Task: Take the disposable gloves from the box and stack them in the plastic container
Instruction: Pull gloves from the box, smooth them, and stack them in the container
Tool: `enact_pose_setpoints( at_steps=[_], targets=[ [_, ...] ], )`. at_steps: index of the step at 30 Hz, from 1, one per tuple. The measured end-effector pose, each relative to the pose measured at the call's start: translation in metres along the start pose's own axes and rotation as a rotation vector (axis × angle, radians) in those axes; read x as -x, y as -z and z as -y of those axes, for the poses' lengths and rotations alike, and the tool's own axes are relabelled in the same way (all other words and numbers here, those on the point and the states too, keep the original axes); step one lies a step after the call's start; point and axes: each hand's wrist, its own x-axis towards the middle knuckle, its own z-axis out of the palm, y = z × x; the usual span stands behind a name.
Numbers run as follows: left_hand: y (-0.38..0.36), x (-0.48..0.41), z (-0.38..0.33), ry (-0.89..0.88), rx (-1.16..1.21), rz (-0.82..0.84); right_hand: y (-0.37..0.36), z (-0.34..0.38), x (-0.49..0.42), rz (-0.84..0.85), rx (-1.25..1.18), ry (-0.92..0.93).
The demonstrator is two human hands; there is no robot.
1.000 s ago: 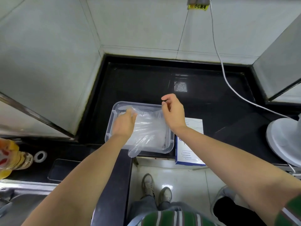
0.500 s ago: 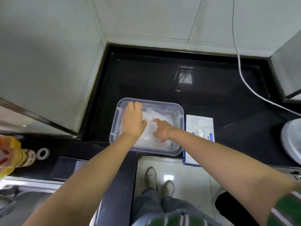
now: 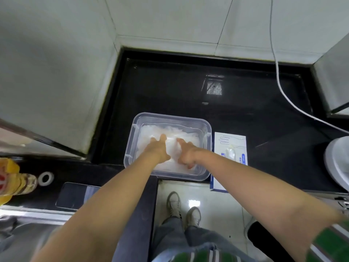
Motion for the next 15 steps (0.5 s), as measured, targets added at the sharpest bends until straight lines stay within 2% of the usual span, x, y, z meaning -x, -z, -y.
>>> enact_pose_setpoints(
  at_steps=[6, 10, 13, 15],
  targets=[
    [-0.008, -0.009, 0.017, 0.068, -0.063, 0.092, -0.002, -0.002, 0.002, 0.053, -0.007, -0.008],
    [-0.005, -0.003, 0.017, 0.023, -0.061, 0.020, 0.001, 0.002, 0.005, 0.058, -0.021, -0.023],
    [0.000, 0.010, 0.014, -0.007, -0.035, -0.088, 0.008, 0.007, 0.010, -0.049, 0.027, 0.011],
    [0.006, 0.021, 0.005, -0.012, -0.039, -0.163, 0.013, 0.011, 0.016, -0.195, 0.019, 0.089]
  ],
)
